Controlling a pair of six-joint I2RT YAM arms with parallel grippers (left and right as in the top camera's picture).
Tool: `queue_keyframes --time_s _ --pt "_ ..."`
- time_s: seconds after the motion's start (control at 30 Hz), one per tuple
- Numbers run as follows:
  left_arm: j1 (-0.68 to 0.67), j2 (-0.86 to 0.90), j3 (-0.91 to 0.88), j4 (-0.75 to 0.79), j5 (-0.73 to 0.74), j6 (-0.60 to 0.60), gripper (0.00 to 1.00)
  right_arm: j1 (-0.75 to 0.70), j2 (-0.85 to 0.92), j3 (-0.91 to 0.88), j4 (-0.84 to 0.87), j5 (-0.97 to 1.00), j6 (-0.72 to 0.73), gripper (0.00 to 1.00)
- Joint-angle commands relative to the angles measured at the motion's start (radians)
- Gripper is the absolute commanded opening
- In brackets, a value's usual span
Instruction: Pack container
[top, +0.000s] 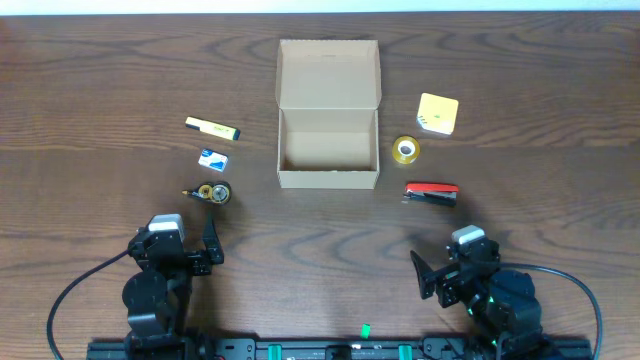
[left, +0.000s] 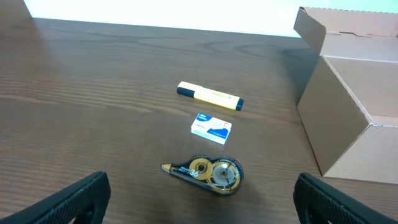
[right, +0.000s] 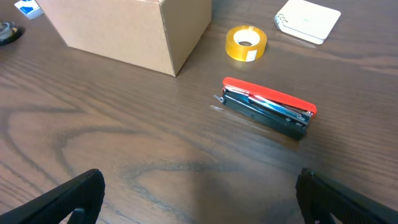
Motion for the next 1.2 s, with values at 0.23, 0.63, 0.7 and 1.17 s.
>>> queue_keyframes --time_s 0.23,0.63,0.7,1.17 --pt "-0.004 -0.006 -0.022 -0.006 -0.011 -0.006 0.95 -0.013 -0.009 -0.014 -0.003 0.011 0.014 0.99" --pt "-0.004 -0.006 -0.022 -0.006 -0.011 -0.006 0.95 -0.013 -0.009 -0.014 0.011 0.014 0.132 0.99" --pt "-0.004 -0.006 -0.022 -0.006 -0.011 -0.006 0.95 -0.013 -0.009 -0.014 0.037 0.014 0.243 0.99" --pt "-0.004 -0.006 -0.022 -0.006 -0.011 -0.006 0.95 -0.013 -0.006 -0.014 0.187 -0.077 0.819 0.99"
